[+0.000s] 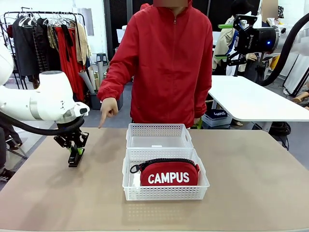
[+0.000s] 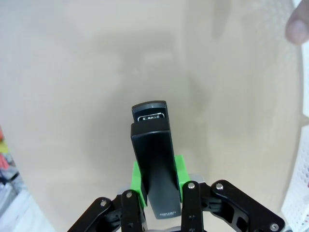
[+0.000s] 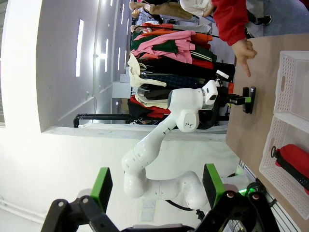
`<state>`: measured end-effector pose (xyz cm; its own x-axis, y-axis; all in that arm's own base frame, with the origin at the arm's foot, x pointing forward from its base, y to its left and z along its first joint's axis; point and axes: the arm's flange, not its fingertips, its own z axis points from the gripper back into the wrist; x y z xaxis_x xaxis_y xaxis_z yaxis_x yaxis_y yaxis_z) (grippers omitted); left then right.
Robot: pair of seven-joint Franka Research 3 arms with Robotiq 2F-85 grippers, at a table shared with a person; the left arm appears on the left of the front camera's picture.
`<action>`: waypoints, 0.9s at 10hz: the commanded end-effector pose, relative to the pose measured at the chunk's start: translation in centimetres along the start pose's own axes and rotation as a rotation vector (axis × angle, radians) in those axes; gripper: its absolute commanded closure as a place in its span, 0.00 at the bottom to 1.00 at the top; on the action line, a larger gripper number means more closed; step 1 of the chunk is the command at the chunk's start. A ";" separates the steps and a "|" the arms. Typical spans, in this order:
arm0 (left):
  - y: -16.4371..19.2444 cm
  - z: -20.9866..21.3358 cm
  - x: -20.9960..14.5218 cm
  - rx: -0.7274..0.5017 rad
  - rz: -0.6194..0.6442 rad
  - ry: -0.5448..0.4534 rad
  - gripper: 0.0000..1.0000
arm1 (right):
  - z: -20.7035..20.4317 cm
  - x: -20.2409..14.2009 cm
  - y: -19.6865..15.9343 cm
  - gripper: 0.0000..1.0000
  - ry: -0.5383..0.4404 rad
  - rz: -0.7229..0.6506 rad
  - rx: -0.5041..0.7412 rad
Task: Distribute items into two baskets.
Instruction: Pick up the Stapler that the person points to.
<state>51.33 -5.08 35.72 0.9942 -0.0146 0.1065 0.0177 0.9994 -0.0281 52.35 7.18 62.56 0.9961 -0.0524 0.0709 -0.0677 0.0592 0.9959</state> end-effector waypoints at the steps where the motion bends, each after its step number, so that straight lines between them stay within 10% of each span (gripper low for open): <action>1: -0.8 3.9 0.2 0.045 0.065 0.066 1.00 | 0.0 -0.1 0.3 0.00 -0.002 -0.013 0.008; 9: -5.8 23.0 2.9 0.046 0.122 -0.060 1.00 | 0.0 -0.1 0.3 0.00 -0.002 -0.013 0.008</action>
<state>51.12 -9.63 57.81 0.9802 0.0977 0.1724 -0.0951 0.9952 -0.0234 52.35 7.18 62.54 0.9961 -0.0524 0.0705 -0.0674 0.0591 0.9960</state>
